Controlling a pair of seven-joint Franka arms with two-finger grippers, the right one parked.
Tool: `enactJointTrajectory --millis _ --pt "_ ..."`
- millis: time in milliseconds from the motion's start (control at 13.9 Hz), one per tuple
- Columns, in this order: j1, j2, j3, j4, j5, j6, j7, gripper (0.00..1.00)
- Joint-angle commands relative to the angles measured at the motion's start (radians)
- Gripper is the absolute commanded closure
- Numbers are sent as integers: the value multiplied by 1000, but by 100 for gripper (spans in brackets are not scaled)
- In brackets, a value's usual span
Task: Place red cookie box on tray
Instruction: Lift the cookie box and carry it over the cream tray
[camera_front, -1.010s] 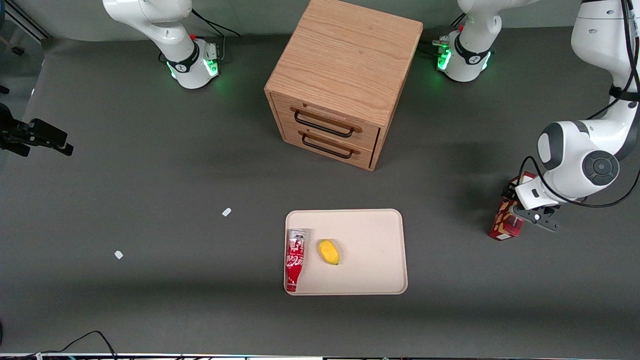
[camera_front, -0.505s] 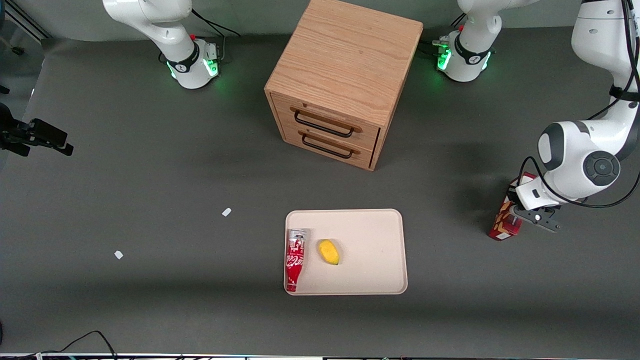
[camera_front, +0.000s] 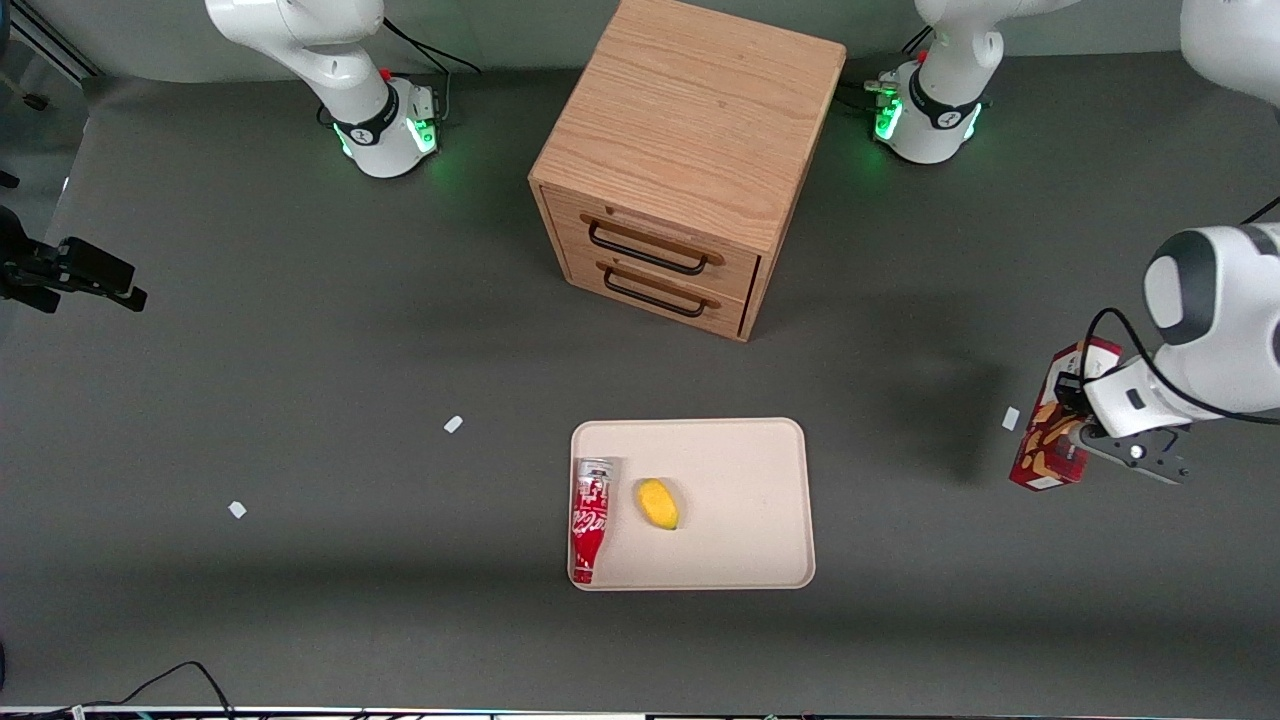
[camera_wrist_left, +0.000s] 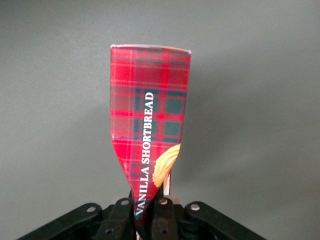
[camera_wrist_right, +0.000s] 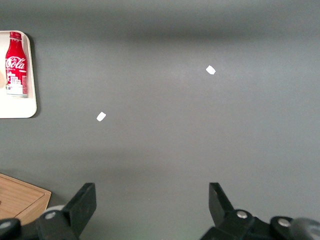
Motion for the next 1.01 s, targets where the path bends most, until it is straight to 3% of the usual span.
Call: enactJointTrajectory --millis 0,433,722,938 --pt "-31 -24 -30 75 -22 -120 -119 100" --pt "-106 62 -154 342 -24 -297 -446 100" --pt "-188 195 -202 438 -25 -274 -642 100" --pt "-242 293 -202 483 -25 -159 -710 100"
